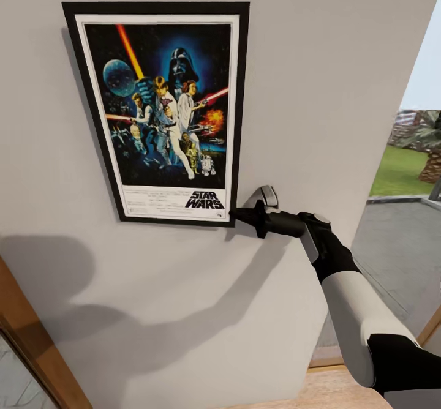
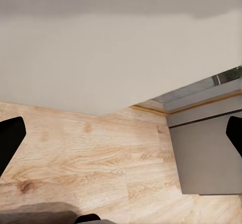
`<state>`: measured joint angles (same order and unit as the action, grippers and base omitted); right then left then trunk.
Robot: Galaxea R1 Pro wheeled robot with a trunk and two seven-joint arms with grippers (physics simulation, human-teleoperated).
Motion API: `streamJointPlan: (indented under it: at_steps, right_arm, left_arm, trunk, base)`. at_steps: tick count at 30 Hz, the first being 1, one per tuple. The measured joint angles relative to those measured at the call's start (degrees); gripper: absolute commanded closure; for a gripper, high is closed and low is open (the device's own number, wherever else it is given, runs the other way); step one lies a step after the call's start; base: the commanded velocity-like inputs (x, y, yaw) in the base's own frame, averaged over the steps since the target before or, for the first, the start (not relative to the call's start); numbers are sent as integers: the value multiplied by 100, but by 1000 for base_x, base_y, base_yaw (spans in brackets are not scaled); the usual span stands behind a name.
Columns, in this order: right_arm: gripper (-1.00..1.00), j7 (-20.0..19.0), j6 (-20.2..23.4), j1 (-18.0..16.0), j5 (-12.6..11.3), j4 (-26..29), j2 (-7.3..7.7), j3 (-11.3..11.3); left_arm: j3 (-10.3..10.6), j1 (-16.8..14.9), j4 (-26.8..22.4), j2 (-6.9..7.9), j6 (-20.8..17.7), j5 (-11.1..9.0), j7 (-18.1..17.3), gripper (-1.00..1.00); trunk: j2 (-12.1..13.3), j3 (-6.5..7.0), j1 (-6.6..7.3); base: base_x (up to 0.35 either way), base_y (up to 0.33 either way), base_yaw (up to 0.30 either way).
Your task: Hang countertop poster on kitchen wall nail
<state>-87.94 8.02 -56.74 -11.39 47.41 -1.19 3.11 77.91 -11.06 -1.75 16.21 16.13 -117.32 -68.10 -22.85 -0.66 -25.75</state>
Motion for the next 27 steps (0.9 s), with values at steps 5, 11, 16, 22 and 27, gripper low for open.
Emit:
streamJointPlan:
  at_steps: [5, 11, 16, 22, 27]
  right_arm:
    - [100, -68, 401, -1, -26, 55, 4, 19]
    - [100, -69, 404, -1, -26, 55, 4, 20]
    - [100, -55, 413, -1, -25, 60, 4, 17]
    - [100, -191, 655, -434, -686, 26, -19, -921]
    - [-100, -192, 673, -410, -679, 19, -19, -922]
  left_arm:
    - [-3, 2, -1, 1, 2, -1, -1, -100]
    - [-3, 2, -2, 1, 2, -1, -1, -100]
    - [-3, 2, -1, 1, 2, -1, -1, -100]
    - [0, 1, -5, 1, 0, 0, 1, -100]
    - [1, 0, -6, 0, -1, 1, 1, -100]
  trunk:
    - [-7, 0, 3]
    - [-7, 0, 3]
    - [-6, 0, 2]
    - [6, 2, -3]
    - [5, 2, -2]
  base:
    - [0, 0, 0]
    - [0, 0, 0]
    - [-17, 0, 0]
    - [-92, 0, 0]
    - [-15, 0, 0]
